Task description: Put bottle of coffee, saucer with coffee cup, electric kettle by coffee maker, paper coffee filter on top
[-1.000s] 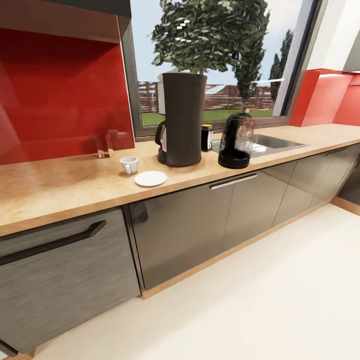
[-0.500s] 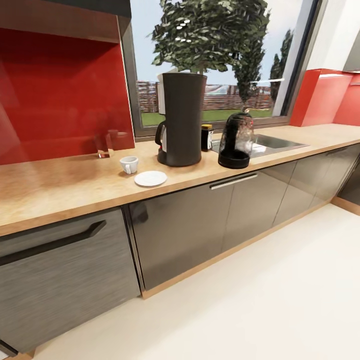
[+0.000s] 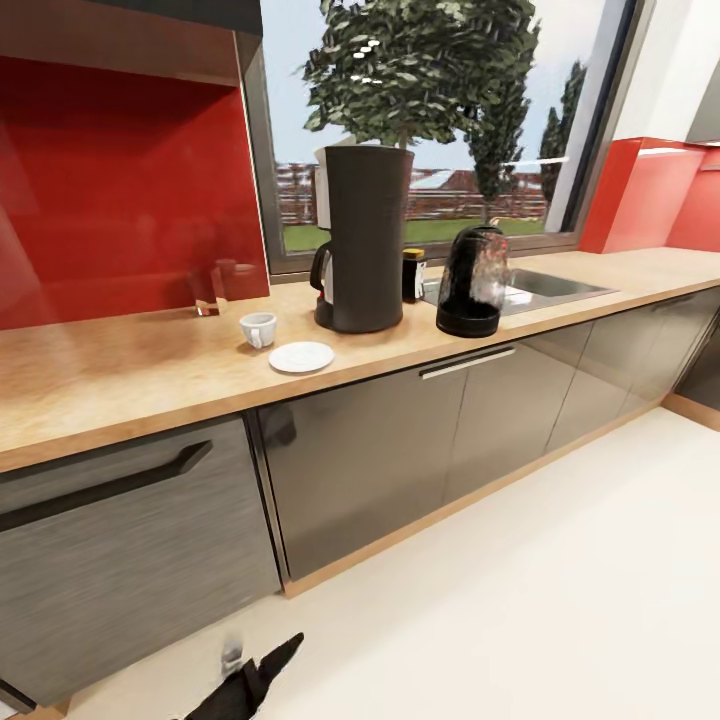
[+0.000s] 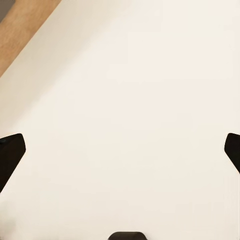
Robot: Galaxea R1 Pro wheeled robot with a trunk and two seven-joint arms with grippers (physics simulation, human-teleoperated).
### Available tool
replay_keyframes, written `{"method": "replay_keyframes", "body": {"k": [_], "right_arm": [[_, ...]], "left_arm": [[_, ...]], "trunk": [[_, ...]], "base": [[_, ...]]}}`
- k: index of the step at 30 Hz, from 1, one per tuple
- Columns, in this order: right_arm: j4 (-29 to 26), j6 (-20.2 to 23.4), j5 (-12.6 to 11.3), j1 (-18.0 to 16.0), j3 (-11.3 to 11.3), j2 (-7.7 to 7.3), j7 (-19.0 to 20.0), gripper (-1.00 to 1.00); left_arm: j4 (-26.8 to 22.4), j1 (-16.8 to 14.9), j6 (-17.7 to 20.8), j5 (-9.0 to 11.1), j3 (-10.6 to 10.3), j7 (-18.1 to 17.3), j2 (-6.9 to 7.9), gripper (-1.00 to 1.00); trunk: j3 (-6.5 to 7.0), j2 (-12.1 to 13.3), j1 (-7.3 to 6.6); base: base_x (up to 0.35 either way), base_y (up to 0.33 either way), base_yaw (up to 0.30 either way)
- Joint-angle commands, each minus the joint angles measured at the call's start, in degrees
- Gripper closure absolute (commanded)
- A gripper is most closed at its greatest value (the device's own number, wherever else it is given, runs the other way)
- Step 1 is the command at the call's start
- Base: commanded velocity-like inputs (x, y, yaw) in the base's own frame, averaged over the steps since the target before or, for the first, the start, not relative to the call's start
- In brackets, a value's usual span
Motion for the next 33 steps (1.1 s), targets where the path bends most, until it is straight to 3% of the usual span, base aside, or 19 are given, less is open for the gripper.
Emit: {"method": "replay_keyframes", "body": {"k": [1,6,7,8,10,12,13,15,18,19,21,24,25,29,30,33], "right_arm": [[0.1,-0.4,-0.3,0.0,0.5,-0.04,0.1,-1.00],[0.1,-0.5,-0.3,-0.1,0.5,-0.07,0.1,-1.00],[0.1,-0.6,-0.3,-0.1,0.5,-0.07,0.1,-1.00],[0.1,-0.6,-0.3,0.0,0.5,-0.07,0.1,-1.00],[0.1,-0.6,-0.4,0.0,0.5,-0.08,0.1,-1.00],[0.1,-0.6,-0.3,-0.1,0.4,-0.09,0.1,-1.00],[0.1,-0.6,-0.4,-0.1,0.4,-0.16,0.1,-1.00],[0.1,-0.6,-0.4,-0.1,0.4,-0.32,0.1,-1.00],[0.1,-0.7,-0.4,-0.1,0.4,-0.37,0.0,-1.00],[0.1,-0.7,-0.4,-0.1,0.4,-0.39,0.0,-1.00],[0.1,-0.7,-0.4,-0.1,0.4,-0.41,0.0,-1.00],[0.1,-0.7,-0.4,0.0,0.4,-0.42,0.0,-1.00],[0.1,-0.8,-0.4,0.0,0.4,-0.42,0.0,-1.00],[0.1,-0.8,-0.4,0.0,0.4,-0.43,-0.3,-1.00],[0.1,-1.3,-0.4,0.0,0.4,-0.43,-1.0,-1.00],[0.1,-3.1,-0.4,-0.1,0.4,-0.38,-2.0,-1.00]], "left_arm": [[-1.8,-0.7,1.4,0.1,-0.4,1.0,0.19,-1.00],[-16.2,-3.0,9.4,-7.4,-0.2,10.0,1.65,-1.00],[-22.4,-3.5,13.1,-9.8,0.3,14.1,2.11,-1.00],[-29.1,-3.8,17.2,-11.4,1.9,19.0,2.43,-1.00],[-42.7,-4.3,27.0,-13.1,8.0,31.0,2.72,-1.00],[-48.8,-4.8,32.2,-13.5,11.4,36.5,2.77,-1.00],[-53.6,-6.2,37.5,-13.8,14.7,40.9,2.73,-1.00],[-58.6,-12.2,46.6,-14.1,19.4,45.8,2.66,-1.00],[-60.3,-17.6,50.1,-14.2,21.2,47.6,2.64,-1.00],[-60.9,-21.5,51.5,-14.2,21.8,48.2,2.64,-1.00],[-61.2,-25.4,52.4,-14.2,22.2,48.7,2.63,-1.00],[-59.7,-37.0,53.5,-14.2,22.8,49.3,2.63,-1.00],[-59.2,-39.0,53.7,-14.2,22.8,49.4,2.65,-1.00],[-52.7,-51.6,54.1,-14.3,23.0,51.6,2.78,-1.00],[-47.5,-58.1,54.2,-14.3,23.0,53.8,2.84,-1.00],[-42.2,-63.3,54.2,-14.4,23.0,57.0,2.87,-1.00]], "trunk": [[-0.06,0.0,-0.01],[-0.06,0.0,-0.01],[-0.06,0.0,-0.01],[-0.06,0.0,-0.01],[-0.06,0.0,-0.01],[-0.06,0.0,-0.01],[-0.06,0.0,-0.01],[-0.06,0.0,-0.01],[-0.06,0.0,-0.01],[-0.06,0.0,-0.01],[-0.06,0.0,-0.01],[-0.06,0.0,-0.01],[-0.06,0.0,-0.01],[-0.06,0.0,-0.01],[-0.06,0.0,-0.01],[-0.06,0.0,-0.01]], "base": [[0.000,0.000,0.000],[0.000,0.000,0.000],[0.000,0.000,0.000],[0.000,0.000,0.000],[0.000,0.000,0.000],[0.000,0.000,0.000],[0.000,0.000,0.000],[0.000,0.000,0.000],[0.000,0.000,0.000],[0.000,0.000,0.000],[0.000,0.000,0.000],[0.000,0.000,0.000],[0.000,0.000,0.000],[0.000,0.000,0.000],[0.000,0.000,0.000],[0.000,0.000,0.000]]}}
